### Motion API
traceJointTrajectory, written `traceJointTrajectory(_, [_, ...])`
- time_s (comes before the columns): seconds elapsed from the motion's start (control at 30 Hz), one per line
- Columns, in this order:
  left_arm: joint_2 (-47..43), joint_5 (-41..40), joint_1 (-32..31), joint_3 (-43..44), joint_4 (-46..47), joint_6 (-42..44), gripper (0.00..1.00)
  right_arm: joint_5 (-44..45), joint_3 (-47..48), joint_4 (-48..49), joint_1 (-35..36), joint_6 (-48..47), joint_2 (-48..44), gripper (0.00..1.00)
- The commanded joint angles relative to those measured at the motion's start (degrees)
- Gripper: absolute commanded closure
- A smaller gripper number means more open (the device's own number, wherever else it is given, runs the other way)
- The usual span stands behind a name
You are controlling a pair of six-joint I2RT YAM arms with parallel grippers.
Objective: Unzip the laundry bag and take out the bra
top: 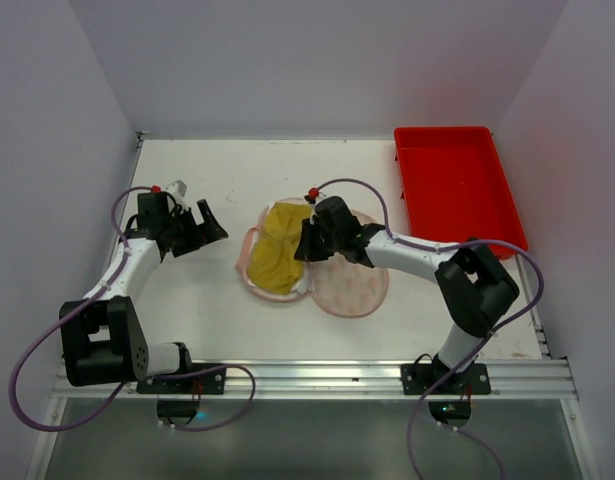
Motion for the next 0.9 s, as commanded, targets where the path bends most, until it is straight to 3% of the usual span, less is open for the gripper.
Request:
traceJointTrajectory(0.0, [0.06,1.42,0.44,0.36,1.73,1.41,0.02,-0.9,2.82,0.46,0.24,-0.8,1.45,0.94])
traceJointTrajectory(0.17, [0.06,1.42,0.53,0.36,1.73,1.41,0.02,-0.64,2.91,0.54,0.24,-0.53,3.57,0.82])
traceJointTrajectory(0.87, [0.32,2.21,0.61,0.36,1.73,1.41,0.02,8.86,3.43,-4.55,0.24,-2.99,1.46,0.68])
